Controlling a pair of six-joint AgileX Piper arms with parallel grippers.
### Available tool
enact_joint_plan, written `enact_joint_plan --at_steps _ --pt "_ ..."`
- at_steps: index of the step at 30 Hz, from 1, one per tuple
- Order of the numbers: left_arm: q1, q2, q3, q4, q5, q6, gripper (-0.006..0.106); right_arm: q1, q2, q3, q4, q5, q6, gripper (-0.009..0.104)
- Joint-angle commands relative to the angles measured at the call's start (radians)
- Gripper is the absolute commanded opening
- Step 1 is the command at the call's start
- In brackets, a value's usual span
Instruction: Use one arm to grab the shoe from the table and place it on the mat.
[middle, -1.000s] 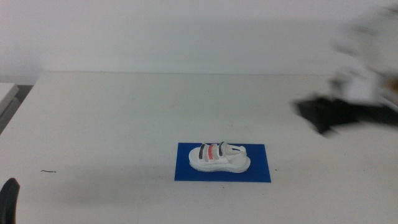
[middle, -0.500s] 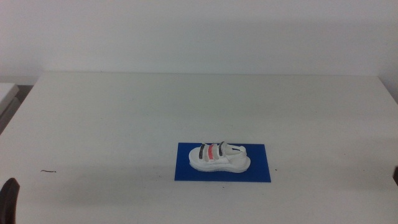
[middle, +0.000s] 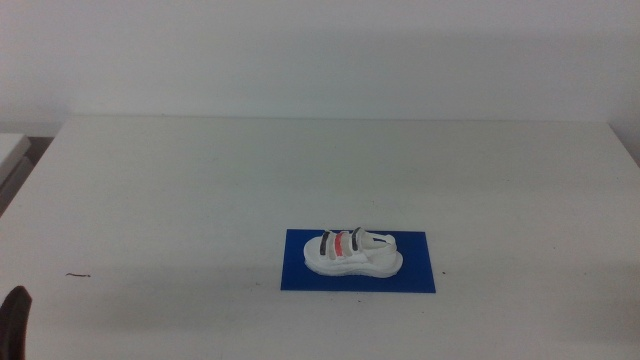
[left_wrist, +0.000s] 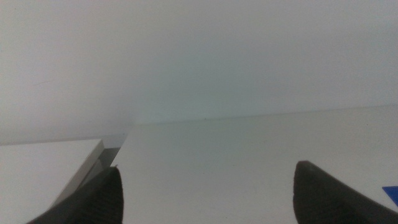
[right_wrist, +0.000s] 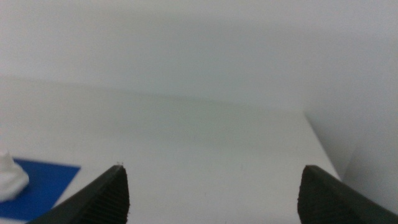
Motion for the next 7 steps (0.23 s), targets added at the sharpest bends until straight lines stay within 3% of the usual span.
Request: enact_joint_plan --at_steps 1,7 --pt "0.000 0.005 0.000 -0.004 -0.012 -0.003 0.094 -0.008 -0.044 0.004 -0.007 0.007 -0.007 0.074" --pt "0.000 0.005 0.000 -0.004 -0.012 -0.003 0.094 -0.008 -0.078 0.004 -0.007 0.001 -0.007 0.074"
